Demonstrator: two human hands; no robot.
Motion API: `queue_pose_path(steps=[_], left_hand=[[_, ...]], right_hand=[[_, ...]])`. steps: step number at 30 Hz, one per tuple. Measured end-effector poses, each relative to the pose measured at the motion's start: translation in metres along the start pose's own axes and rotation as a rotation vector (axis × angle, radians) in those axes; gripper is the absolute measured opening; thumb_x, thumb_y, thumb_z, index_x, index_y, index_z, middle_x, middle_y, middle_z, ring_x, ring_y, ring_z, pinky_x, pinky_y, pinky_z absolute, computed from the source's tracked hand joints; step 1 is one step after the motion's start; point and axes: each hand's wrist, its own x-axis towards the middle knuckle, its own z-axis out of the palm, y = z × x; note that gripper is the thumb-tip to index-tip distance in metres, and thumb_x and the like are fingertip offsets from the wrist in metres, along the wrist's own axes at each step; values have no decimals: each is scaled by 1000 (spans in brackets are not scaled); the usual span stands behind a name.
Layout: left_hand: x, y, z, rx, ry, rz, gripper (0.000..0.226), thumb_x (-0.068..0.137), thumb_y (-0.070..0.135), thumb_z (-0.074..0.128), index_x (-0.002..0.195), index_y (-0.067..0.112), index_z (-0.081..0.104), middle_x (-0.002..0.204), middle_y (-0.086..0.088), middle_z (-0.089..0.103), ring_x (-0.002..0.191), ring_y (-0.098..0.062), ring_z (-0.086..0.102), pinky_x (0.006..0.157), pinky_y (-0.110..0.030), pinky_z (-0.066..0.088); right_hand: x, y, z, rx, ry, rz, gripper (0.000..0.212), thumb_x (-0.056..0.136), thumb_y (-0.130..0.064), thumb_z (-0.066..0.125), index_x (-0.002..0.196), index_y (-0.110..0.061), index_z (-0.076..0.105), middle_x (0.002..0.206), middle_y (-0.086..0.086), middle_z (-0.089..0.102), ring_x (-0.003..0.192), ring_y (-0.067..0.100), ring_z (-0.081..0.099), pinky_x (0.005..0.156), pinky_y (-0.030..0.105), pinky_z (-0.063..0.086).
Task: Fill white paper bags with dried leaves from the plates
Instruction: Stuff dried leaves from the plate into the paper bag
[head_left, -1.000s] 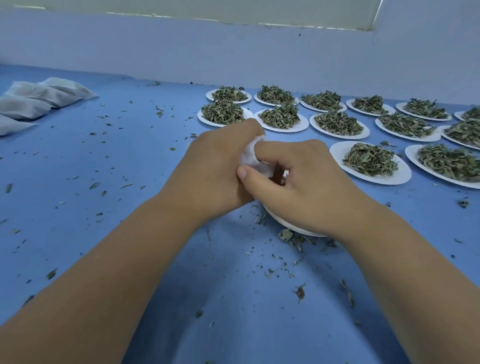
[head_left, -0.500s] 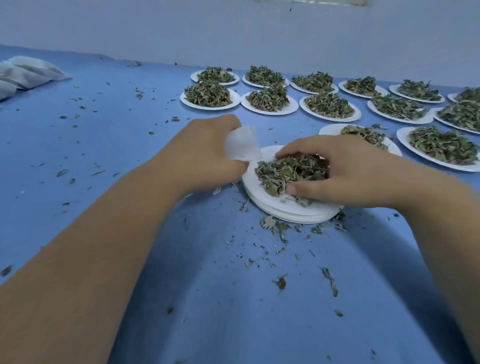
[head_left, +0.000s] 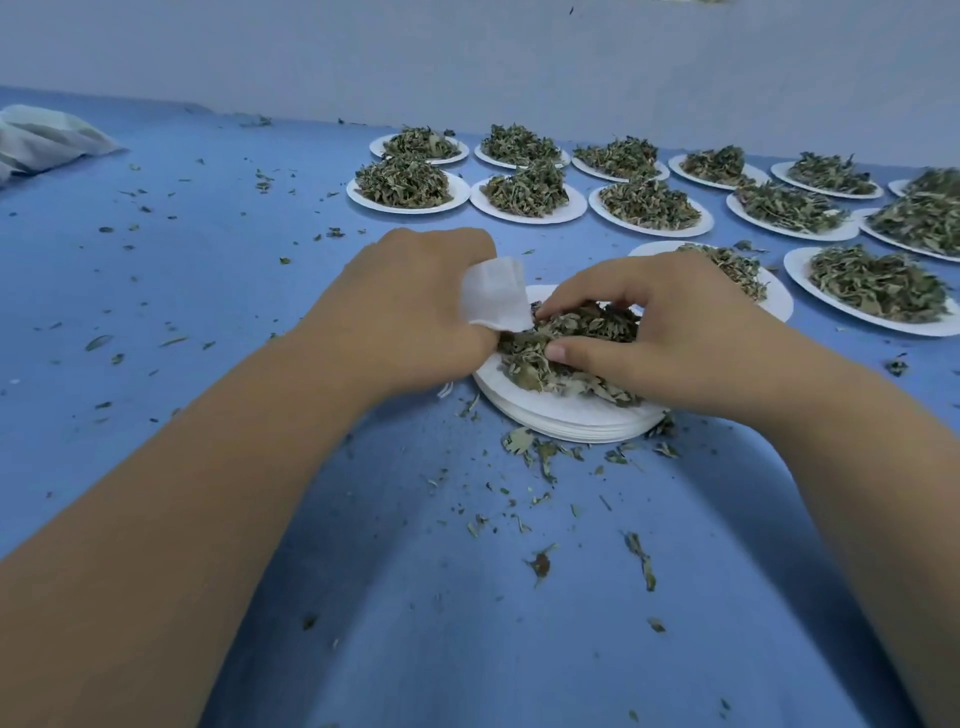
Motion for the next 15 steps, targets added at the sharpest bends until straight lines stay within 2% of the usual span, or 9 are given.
queue_pose_path(steps=[4,9,12,15], left_hand=[[-1,-2,-2,-8,-9,-44,31,72,30,66,98,39,53,84,8,58,81,-21,55,65,-33,50],[-1,0,0,-18,11,-40,37,69,31,65,100,45,50,80,9,56,73,-12,53,58,-29,45],[-1,2,2,-5,7,-32,38,70,31,65,102,44,49,78,10,53,71,-6,49,55,-27,40],[0,5,2,-49,15,-22,38,66,35,59,103,42,51,77,7,56,68,-11,51,53,-29,37]], right_hand=[[-1,0,-5,36,140,20,13,82,-45,77,87,-53,70,89,-26,72,89,-4,62,72,2,42],[-1,-8,-7,55,309,8,17,85,-36,80,97,-45,71,91,-32,66,84,2,64,76,14,50],[0,-17,-2,75,340,-11,17,85,-30,81,101,-34,76,97,-25,70,88,5,66,81,21,53],[2,-24,4,88,342,-3,17,83,-30,82,100,-31,77,94,-22,71,85,5,67,81,25,54]])
